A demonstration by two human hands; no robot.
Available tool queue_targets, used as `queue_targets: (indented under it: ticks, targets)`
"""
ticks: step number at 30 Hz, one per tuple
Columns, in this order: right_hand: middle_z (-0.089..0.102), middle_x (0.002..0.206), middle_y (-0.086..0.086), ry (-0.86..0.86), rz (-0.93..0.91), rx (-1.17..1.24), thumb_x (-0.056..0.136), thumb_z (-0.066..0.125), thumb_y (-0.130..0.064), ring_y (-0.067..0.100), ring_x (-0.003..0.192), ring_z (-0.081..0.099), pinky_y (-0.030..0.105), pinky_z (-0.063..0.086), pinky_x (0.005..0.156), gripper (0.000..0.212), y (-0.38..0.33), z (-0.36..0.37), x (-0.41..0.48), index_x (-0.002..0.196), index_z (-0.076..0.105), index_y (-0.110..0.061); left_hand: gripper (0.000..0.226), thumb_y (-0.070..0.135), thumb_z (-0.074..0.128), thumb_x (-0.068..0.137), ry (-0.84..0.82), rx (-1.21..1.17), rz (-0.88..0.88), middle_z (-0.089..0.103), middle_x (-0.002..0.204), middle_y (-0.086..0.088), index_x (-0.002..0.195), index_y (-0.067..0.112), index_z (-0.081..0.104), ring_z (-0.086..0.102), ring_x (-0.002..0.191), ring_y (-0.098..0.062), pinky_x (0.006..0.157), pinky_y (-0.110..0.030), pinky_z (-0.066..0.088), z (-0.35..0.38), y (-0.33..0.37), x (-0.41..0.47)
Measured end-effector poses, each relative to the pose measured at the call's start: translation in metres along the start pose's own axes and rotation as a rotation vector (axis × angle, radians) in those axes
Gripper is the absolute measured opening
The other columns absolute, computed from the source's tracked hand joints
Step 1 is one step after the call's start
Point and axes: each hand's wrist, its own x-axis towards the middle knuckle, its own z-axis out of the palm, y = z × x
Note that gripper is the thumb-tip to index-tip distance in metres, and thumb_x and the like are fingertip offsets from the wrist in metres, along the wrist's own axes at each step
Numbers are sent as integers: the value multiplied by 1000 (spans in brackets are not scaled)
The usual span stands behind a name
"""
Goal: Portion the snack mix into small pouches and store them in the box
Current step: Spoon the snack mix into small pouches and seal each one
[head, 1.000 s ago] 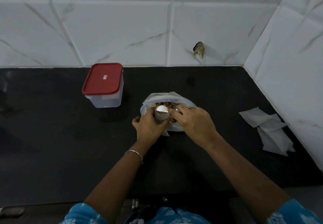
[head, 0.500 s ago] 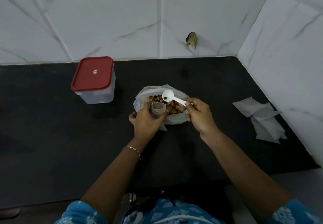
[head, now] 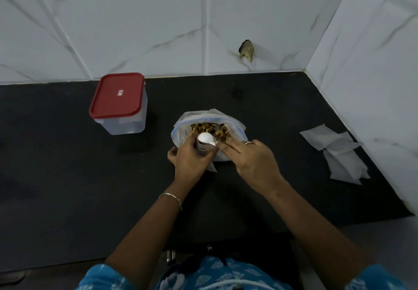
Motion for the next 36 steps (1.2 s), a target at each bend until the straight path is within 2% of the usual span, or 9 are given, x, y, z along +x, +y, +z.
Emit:
queue_targets:
  ticks: [3, 6, 10, 17, 20, 23, 27, 31, 36]
  targets:
    - [69, 106, -7, -7, 149, 114, 84, 64, -5, 7, 72, 62, 19, 41, 62, 40, -2, -1, 3, 121, 66, -19, 46, 53, 69, 79, 2, -1, -7, 60, 103, 21, 117, 31, 56, 50, 106, 0, 110, -51, 17, 1, -2, 1]
    - [61, 88, -17, -35, 656, 611, 97, 52, -13, -1, 66, 55, 14, 40, 62, 28, -5, -5, 10, 121, 64, -23, 51, 57, 68, 76, -10, 17, -32, 64, 106, 19, 118, 32, 56, 53, 111, -5, 110, -52, 19, 2, -4, 3]
    - [66, 88, 11, -53, 1056, 1135, 101, 46, -13, 6, 64, 58, 30, 51, 72, 24, 2, -11, 14, 113, 65, -20, 49, 54, 69, 77, -24, 14, -29, 57, 101, 21, 118, 30, 54, 53, 112, -7, 111, -53, 17, 0, -3, 3]
    - [73, 100, 5, -29, 1418, 1313, 96, 52, -10, 9, 78, 60, 12, 46, 58, 22, 8, -7, -8, 104, 71, -15, 63, 54, 72, 75, -48, -22, -42, 60, 116, 17, 128, 32, 48, 49, 120, -9, 111, -50, 16, -2, -9, -1]
    - [74, 96, 0, -48, 1474, 1191, 93, 56, -12, 14, 92, 65, 27, 54, 74, 19, 4, 6, -18, 95, 73, -20, 70, 53, 74, 75, -92, -37, -54, 58, 123, 14, 133, 33, 41, 49, 121, -10, 112, -46, 14, -5, -15, -6]
    - [72, 87, -6, -67, 1462, 969, 91, 61, -21, 13, 85, 66, 38, 56, 79, 9, 0, 18, -23, 92, 65, -29, 68, 46, 76, 75, -121, -56, -69, 54, 113, 14, 132, 35, 41, 50, 115, -10, 109, -40, 15, -10, -12, -10]
    - [63, 85, -6, -164, 1343, 674, 90, 63, -31, 9, 73, 62, 29, 53, 64, 9, -2, 21, -26, 97, 57, -27, 67, 48, 76, 74, -139, -92, -73, 57, 114, 11, 130, 35, 42, 53, 112, -11, 108, -36, 17, -13, -12, -11]
    - [62, 87, -8, -205, 1257, 549, 91, 62, -35, 7, 73, 59, 25, 46, 58, 11, 0, 27, -32, 95, 60, -25, 71, 65, 69, 62, -157, -176, -76, 54, 104, 27, 123, 45, 41, 57, 106, -7, 104, -51, 39, -13, -14, -14]
    - [59, 96, -10, -105, 1144, 487, 90, 63, -29, 7, 80, 59, 23, 47, 62, 10, 0, 26, -36, 99, 60, -26, 67, 39, 80, 74, -90, -226, -67, 49, 105, 27, 131, 31, 45, 54, 108, -6, 101, -45, 47, -17, -11, -21]
